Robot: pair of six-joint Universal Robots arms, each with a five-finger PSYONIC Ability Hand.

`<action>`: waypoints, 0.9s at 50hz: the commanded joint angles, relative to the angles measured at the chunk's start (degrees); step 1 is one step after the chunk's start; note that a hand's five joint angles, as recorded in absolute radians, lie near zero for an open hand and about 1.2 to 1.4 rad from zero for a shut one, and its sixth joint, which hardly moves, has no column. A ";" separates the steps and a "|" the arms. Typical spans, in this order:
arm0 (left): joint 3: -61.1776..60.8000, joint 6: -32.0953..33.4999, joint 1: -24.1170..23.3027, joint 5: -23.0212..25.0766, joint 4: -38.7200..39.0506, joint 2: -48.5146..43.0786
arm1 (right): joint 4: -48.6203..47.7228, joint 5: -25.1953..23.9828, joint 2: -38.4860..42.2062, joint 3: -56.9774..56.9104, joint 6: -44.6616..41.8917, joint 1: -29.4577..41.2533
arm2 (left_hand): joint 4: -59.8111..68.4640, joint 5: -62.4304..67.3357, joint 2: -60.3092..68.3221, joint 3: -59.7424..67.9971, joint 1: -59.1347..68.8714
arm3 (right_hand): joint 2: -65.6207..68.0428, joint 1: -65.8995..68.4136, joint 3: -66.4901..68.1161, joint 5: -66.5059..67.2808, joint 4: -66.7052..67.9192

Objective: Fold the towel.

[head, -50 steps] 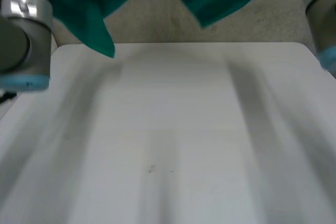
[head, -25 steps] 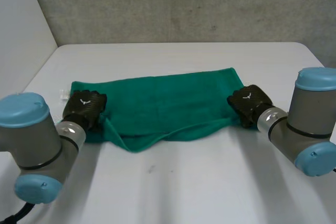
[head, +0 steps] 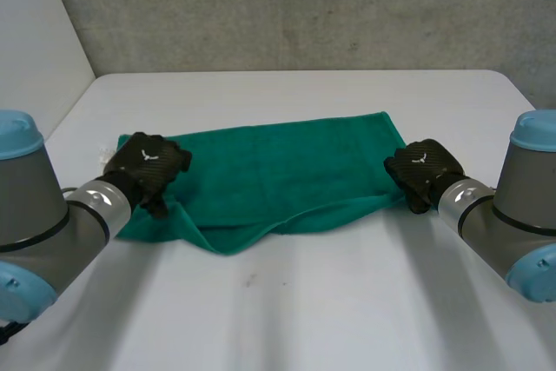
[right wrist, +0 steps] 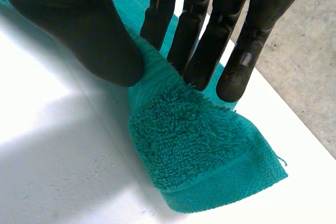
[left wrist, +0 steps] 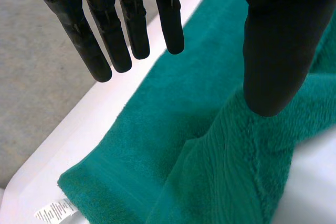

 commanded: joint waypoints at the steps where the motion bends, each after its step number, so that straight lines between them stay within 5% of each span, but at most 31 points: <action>1: 5.23 6.86 0.07 0.59 -1.47 -5.98 | 0.06 0.00 0.27 0.15 -0.11 -0.03 | 5.42 5.34 5.07 4.54 4.75 | 12.33 24.27 12.41 13.03 11.66; 8: 8.67 7.48 0.16 0.68 -7.19 -8.81 | 0.06 0.00 0.53 0.15 -0.20 -0.11 | 9.29 9.21 8.94 8.41 8.62 | 12.33 24.27 12.41 13.03 11.66; 9: 9.28 7.48 0.50 0.85 -9.54 -9.33 | 0.06 0.00 0.53 0.06 -0.20 -0.11 | 17.45 17.37 17.10 16.57 16.78 | 12.33 24.27 12.41 13.03 11.66; 24: 7.88 7.48 1.12 0.86 -12.11 -8.37 | 0.85 0.53 0.53 -1.69 -0.46 -0.29 | 40.23 40.15 39.88 39.35 39.56 | 12.33 24.27 12.41 13.03 11.66; 29: 7.97 7.48 3.58 0.86 -11.67 -6.61 | 1.64 0.53 0.36 -2.31 -0.46 -0.29 | 18.88 18.80 18.53 18.00 18.21 | 12.33 24.27 12.41 13.03 11.66; 30: 7.71 7.57 3.93 0.68 -11.50 -6.09 | 1.73 0.53 0.27 -2.31 -0.46 -0.29 | 6.72 6.64 6.37 5.84 6.05 | 12.33 24.27 12.41 13.03 11.66; 45: 6.13 7.39 3.32 1.03 -11.41 -6.52 | 2.61 0.53 0.44 -2.05 -0.55 -0.20 | 10.13 10.05 9.78 9.25 9.46 | 12.33 24.27 12.41 13.03 11.66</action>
